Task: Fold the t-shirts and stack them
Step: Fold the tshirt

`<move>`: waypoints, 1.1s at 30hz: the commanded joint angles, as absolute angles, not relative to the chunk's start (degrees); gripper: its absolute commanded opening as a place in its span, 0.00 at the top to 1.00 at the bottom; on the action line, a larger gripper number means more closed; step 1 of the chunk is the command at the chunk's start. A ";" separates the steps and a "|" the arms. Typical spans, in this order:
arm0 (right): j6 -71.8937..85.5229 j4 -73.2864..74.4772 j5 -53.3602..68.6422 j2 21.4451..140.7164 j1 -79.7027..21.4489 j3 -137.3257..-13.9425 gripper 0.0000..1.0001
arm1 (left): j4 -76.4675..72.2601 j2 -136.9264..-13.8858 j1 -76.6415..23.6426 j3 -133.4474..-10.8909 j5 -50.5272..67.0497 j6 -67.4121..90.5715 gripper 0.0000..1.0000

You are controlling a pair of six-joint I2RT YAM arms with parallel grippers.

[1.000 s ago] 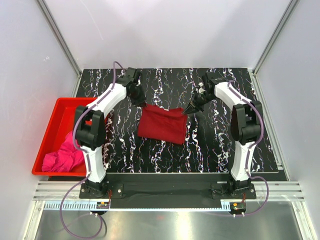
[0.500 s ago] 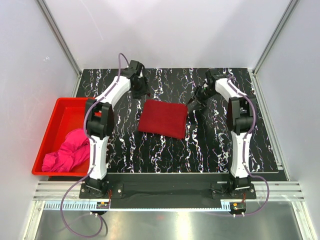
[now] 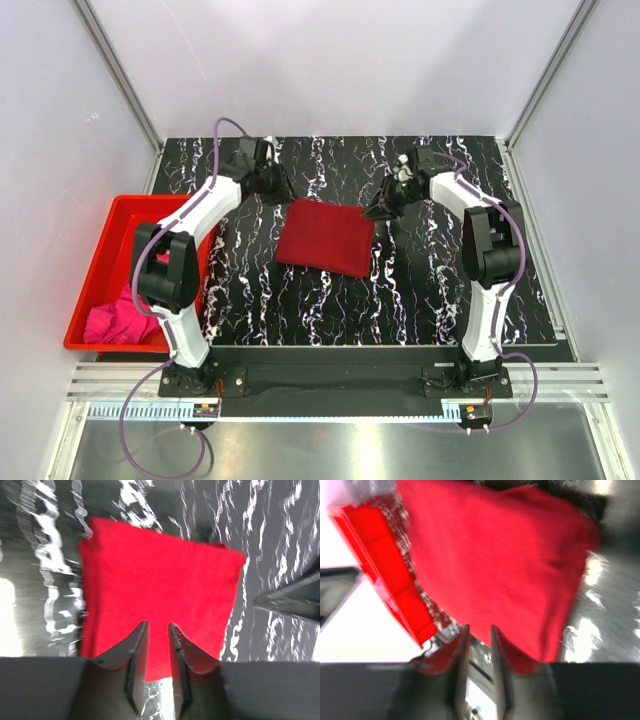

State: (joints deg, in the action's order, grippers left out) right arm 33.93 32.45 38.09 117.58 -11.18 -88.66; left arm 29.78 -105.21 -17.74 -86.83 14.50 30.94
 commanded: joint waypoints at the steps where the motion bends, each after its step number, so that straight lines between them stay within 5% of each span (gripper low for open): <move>1: 41.55 14.78 48.42 119.26 -12.22 -86.13 0.79 | 18.29 -105.65 -18.28 -80.52 22.67 33.31 0.75; 11: 52.90 -3.59 48.33 134.36 -10.20 -86.66 0.92 | 17.49 -113.72 -18.37 -79.27 17.32 29.54 0.79; 15: 51.25 -0.36 47.73 135.79 -9.14 -89.20 0.93 | 21.16 -116.81 -18.37 -81.12 12.93 26.99 0.79; 18: 45.54 9.79 45.97 133.86 -8.79 -91.74 0.92 | 25.20 -114.79 -18.37 -83.05 10.82 26.02 0.69; 27: 29.45 34.53 41.13 122.53 -14.31 -95.81 0.74 | 29.09 -100.73 -19.77 -79.38 11.07 27.60 0.57; 33: 29.79 29.46 45.78 119.62 -20.39 -88.78 0.66 | 27.08 -100.89 -19.86 -69.19 9.76 27.86 0.62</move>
